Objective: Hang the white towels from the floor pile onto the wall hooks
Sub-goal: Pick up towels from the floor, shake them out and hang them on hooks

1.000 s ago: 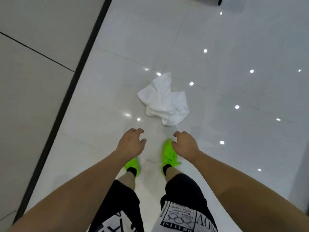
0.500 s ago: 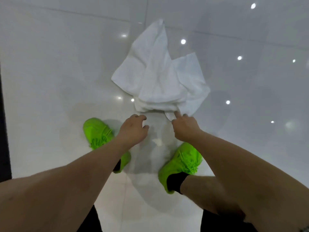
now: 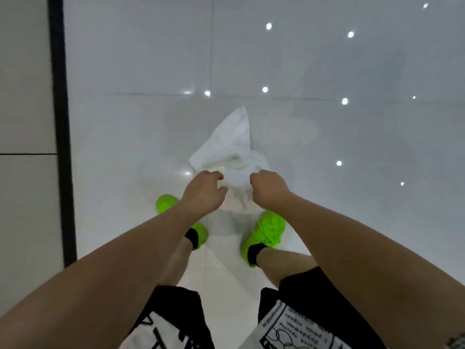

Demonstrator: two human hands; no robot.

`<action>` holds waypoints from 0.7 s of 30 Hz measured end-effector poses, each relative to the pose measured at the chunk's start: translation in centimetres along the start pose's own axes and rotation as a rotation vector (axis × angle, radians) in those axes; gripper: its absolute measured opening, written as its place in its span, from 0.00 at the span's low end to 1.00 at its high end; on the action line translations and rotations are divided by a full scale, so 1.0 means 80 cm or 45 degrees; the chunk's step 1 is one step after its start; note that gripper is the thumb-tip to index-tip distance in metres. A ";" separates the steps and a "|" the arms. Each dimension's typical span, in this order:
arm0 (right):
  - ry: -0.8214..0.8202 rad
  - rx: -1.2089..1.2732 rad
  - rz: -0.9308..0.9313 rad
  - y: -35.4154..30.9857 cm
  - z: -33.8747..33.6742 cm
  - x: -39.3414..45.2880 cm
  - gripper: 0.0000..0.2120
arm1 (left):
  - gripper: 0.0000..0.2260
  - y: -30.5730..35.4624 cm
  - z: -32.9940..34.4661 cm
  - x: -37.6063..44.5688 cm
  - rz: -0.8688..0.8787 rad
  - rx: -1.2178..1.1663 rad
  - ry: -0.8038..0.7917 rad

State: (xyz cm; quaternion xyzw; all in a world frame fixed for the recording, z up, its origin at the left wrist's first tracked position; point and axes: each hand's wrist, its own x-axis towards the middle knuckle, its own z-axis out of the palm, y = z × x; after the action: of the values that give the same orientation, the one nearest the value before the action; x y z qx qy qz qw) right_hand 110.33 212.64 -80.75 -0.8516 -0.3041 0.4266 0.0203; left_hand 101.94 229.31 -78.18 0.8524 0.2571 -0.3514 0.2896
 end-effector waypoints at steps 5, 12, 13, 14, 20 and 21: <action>0.201 0.129 -0.038 -0.029 -0.162 -0.115 0.13 | 0.19 0.104 -0.121 -0.111 0.153 0.072 0.081; 0.699 0.203 0.057 -0.041 -0.345 -0.264 0.12 | 0.22 0.246 -0.257 -0.205 0.434 0.204 0.184; 0.758 0.204 0.087 -0.040 -0.368 -0.286 0.11 | 0.23 0.268 -0.276 -0.216 0.495 0.221 0.206; 0.805 0.217 0.126 -0.040 -0.388 -0.304 0.10 | 0.23 0.288 -0.292 -0.225 0.552 0.229 0.226; 1.157 0.334 0.400 -0.041 -0.495 -0.446 0.09 | 0.09 0.420 -0.373 -0.313 0.978 0.222 0.460; 1.199 0.323 0.432 -0.041 -0.505 -0.469 0.09 | 0.09 0.437 -0.382 -0.329 1.046 0.239 0.511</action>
State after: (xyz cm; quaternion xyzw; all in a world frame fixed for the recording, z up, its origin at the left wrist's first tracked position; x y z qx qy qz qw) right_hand 121.60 204.34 -27.26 -0.9795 -0.0653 0.0279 0.1886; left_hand 121.78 219.25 -29.69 0.9572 -0.0837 -0.0575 0.2709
